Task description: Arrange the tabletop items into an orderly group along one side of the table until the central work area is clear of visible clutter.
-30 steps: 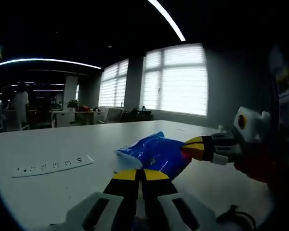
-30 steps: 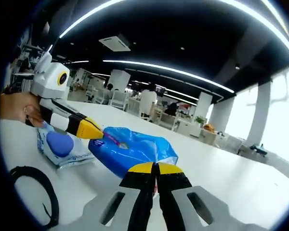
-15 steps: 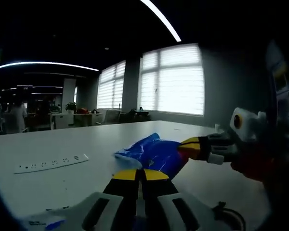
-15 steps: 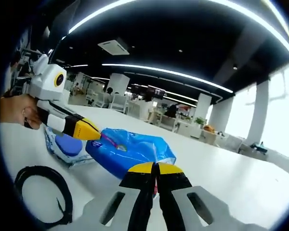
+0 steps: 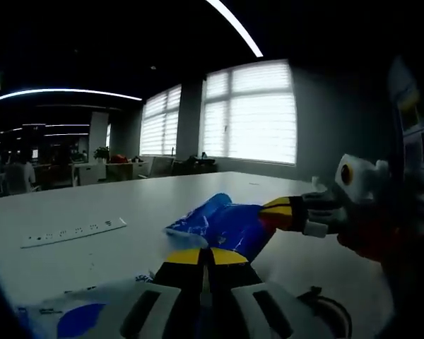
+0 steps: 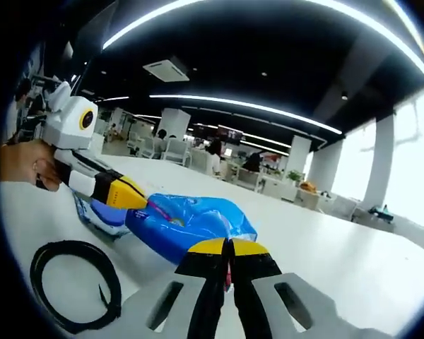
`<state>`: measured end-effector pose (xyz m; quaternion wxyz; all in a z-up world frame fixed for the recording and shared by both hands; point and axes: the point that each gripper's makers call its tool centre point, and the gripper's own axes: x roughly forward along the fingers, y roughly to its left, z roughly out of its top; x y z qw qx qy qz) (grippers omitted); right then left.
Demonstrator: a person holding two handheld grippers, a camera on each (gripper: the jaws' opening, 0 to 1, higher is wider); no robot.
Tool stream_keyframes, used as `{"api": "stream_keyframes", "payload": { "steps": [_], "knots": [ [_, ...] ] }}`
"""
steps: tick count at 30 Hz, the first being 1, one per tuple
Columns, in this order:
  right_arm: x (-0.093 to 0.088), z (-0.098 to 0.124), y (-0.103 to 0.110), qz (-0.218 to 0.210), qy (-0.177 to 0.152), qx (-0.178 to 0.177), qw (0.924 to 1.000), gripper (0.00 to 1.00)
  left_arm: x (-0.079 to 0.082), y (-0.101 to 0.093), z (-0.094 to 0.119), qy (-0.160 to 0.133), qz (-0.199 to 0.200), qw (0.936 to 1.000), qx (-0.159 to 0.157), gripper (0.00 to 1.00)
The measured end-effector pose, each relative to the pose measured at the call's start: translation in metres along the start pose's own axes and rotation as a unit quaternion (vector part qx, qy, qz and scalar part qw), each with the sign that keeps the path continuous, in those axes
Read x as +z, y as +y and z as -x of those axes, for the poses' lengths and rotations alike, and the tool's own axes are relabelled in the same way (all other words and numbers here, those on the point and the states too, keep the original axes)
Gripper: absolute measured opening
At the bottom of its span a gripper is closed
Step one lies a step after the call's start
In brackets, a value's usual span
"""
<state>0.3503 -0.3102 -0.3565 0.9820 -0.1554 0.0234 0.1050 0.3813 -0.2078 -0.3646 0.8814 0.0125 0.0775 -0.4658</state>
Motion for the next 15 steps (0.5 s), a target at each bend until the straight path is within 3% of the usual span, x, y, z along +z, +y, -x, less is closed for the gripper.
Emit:
{"api": "stream_keyframes", "payload": {
  "steps": [6, 13, 15],
  "knots": [
    [-0.011, 0.002, 0.007, 0.001, 0.007, 0.004, 1.0, 0.0, -0.014, 0.0, 0.001, 0.021, 0.005, 0.9998, 0.004, 0.01],
    [-0.016, 0.002, 0.009, -0.007, 0.013, 0.004, 0.9999, 0.0, -0.02, -0.003, 0.002, 0.027, 0.005, 0.9996, 0.001, 0.01],
    [-0.018, 0.003, 0.01, -0.006, 0.014, 0.005, 0.9999, 0.0, -0.027, -0.005, 0.001, 0.041, -0.004, 0.9991, 0.001, 0.01]
  ]
}}
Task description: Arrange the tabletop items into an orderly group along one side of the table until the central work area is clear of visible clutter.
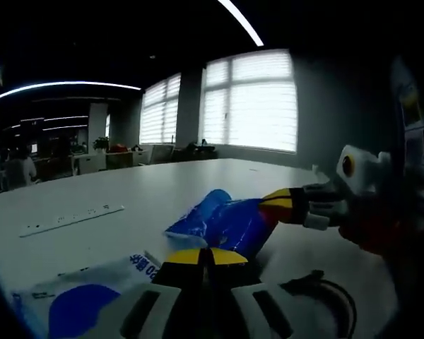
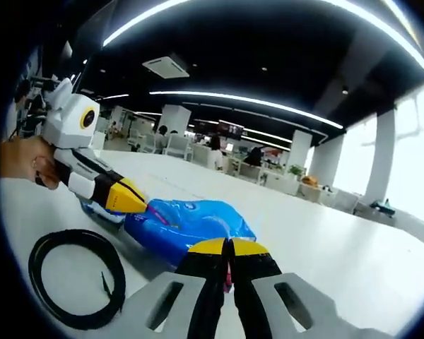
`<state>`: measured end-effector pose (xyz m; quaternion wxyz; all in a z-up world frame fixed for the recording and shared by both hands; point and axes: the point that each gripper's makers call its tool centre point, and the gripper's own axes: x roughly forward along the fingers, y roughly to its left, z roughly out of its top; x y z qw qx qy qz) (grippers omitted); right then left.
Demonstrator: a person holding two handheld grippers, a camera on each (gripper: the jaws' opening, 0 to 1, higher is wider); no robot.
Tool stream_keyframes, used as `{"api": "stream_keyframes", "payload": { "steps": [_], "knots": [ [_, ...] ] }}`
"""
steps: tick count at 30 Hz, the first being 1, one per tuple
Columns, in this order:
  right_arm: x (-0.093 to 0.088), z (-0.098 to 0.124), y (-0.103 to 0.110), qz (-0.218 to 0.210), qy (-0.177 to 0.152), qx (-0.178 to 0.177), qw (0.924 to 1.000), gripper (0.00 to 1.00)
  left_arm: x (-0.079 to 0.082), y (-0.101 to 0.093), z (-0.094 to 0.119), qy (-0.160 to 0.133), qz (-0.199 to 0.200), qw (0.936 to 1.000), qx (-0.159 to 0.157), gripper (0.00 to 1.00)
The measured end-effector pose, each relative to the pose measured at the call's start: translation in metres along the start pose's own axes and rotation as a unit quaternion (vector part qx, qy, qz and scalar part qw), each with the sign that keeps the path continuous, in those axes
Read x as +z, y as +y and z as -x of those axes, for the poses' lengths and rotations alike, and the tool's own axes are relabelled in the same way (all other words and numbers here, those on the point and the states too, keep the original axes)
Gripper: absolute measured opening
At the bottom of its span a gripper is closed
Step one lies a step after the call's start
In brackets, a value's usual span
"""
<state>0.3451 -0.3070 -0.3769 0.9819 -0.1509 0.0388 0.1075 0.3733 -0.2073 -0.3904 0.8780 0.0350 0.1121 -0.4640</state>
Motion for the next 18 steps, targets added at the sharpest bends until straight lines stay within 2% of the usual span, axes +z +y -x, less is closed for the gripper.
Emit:
{"api": "stream_keyframes", "payload": {
  "steps": [2, 8, 18],
  "knots": [
    [-0.005, 0.0, 0.002, -0.001, 0.006, 0.001, 1.0, 0.0, -0.003, -0.003, -0.001, 0.005, -0.012, 0.9999, 0.002, 0.01],
    [-0.013, 0.006, 0.004, -0.003, 0.015, 0.002, 0.9999, 0.0, -0.009, -0.006, -0.001, 0.008, -0.009, 0.9999, -0.002, 0.01],
    [-0.028, 0.01, 0.009, -0.021, 0.028, 0.009, 0.9993, 0.0, -0.021, -0.011, 0.008, 0.022, -0.024, 0.9995, -0.002, 0.01]
  ]
}}
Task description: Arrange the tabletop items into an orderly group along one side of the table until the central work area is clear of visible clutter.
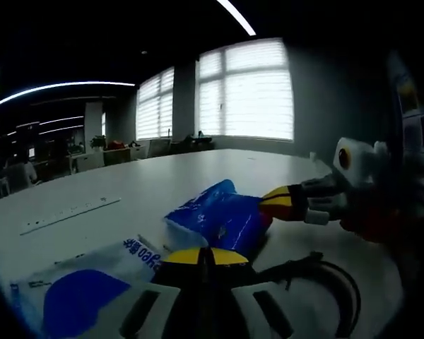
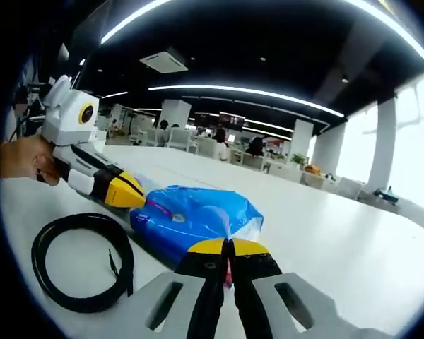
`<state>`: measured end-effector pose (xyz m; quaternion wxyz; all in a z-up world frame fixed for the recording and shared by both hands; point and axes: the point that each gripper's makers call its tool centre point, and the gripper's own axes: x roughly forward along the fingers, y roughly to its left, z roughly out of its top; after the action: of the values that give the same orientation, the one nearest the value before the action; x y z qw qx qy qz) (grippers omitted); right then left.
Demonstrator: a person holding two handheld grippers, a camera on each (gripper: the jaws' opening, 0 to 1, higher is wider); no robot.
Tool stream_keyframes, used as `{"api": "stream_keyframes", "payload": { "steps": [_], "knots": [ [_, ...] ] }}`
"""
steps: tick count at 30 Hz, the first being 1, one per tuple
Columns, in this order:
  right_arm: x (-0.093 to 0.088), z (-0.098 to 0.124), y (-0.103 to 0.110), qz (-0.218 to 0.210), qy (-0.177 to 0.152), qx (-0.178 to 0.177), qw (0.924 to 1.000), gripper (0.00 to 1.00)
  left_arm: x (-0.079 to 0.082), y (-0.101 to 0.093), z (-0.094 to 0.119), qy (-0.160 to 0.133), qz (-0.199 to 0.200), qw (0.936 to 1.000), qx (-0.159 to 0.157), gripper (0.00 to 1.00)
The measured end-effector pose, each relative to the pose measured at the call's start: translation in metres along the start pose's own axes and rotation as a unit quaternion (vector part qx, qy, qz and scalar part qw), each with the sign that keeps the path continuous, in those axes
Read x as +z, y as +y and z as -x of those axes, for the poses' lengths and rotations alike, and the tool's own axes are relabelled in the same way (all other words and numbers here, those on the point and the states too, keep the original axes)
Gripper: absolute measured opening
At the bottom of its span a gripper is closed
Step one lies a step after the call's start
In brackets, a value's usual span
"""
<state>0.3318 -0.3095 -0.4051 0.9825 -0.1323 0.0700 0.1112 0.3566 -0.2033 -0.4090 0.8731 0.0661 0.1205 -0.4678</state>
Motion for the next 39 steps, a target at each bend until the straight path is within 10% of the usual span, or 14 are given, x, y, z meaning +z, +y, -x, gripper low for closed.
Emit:
{"api": "stream_keyframes", "payload": {
  "steps": [22, 39],
  "knots": [
    [-0.006, 0.018, -0.005, -0.082, -0.019, -0.017, 0.9963, 0.2, -0.015, 0.003, 0.019, 0.016, -0.006, 0.9994, 0.031, 0.27],
    [0.037, 0.026, 0.034, -0.131, -0.077, 0.064, 0.9863, 0.3, -0.016, 0.002, 0.068, -0.019, -0.03, 0.997, 0.068, 0.39]
  ]
}}
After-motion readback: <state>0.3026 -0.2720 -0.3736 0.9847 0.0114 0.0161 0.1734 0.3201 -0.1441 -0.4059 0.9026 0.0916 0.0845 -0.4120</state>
